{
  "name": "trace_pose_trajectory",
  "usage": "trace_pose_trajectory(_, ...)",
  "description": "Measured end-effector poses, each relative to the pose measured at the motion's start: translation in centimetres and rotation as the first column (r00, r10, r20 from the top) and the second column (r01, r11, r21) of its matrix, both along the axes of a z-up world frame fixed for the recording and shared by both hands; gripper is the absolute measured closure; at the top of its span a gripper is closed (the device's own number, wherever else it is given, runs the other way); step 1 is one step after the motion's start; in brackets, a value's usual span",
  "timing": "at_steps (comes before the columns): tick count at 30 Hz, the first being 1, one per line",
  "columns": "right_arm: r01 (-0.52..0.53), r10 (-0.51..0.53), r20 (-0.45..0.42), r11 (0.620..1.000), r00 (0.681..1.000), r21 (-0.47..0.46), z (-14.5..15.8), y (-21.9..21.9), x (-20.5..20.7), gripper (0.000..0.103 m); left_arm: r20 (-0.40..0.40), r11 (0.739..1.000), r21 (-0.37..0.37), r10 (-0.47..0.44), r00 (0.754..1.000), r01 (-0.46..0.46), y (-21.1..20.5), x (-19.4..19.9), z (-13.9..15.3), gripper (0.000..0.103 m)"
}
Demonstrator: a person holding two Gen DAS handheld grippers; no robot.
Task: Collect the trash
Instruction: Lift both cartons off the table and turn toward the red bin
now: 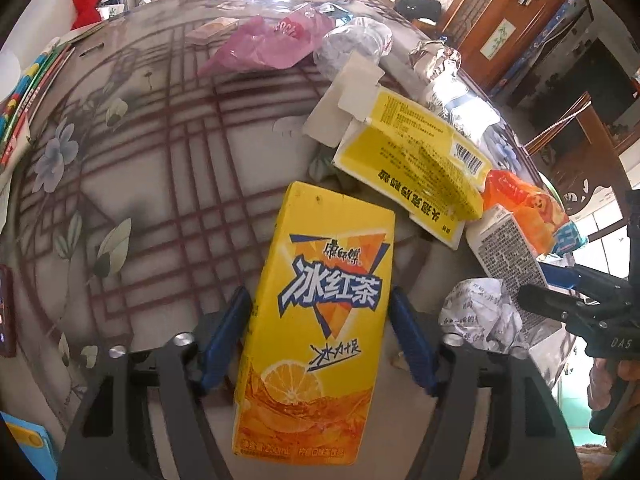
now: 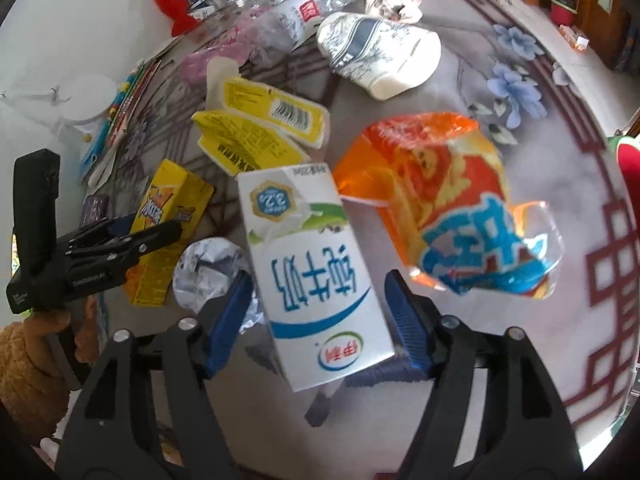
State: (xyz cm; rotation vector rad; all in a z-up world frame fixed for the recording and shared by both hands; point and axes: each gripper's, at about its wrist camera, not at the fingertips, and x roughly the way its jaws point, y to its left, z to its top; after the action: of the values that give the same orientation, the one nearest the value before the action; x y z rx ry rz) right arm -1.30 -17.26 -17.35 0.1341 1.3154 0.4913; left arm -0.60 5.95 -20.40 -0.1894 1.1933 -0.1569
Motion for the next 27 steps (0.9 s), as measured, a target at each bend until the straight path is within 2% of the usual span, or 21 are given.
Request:
trace_pose_trajectory(3, -0.007, 0.007, 0.029, 1.0, 1.0, 0.002, 0.6, 0.1, -0.3, 0.044, 0.014, 1.0, 0.003, 0.009, 1.0, -0.009, 0.1, -0.3, 0.3, 0.042)
trace_pose_trajectory(7, 0.013, -0.017, 0.118, 0.999, 0.993, 0.035, 3.3, -0.2, -0.2, 0.046, 0.068, 0.999, 0.02, 0.039, 0.997, -0.04, 0.2, -0.6, 1.8, 0.042)
trace_pose_trajectory(17, 0.055, -0.079, 0.28, 0.994, 0.957, 0.094, 9.1, -1.8, 0.2, 0.046, 0.231, 0.998, 0.013, 0.055, 0.971, -0.06, -2.0, -0.3, 8.3, 0.042)
trace_pose_trajectory(23, 0.081, -0.106, 0.324, 0.993, 0.94, 0.089, 10.6, -4.4, 0.2, 0.046, 0.276, 0.999, 0.008, 0.031, 0.961, -0.035, -4.7, 0.4, 10.4, 0.042)
trace_pose_trajectory(27, 0.101, -0.125, 0.318, 0.991, 0.94, 0.092, 10.5, -6.6, 0.5, 0.046, 0.28, 1.0, 0.008, 0.022, 0.96, -0.026, -6.7, 0.7, 10.6, 0.042)
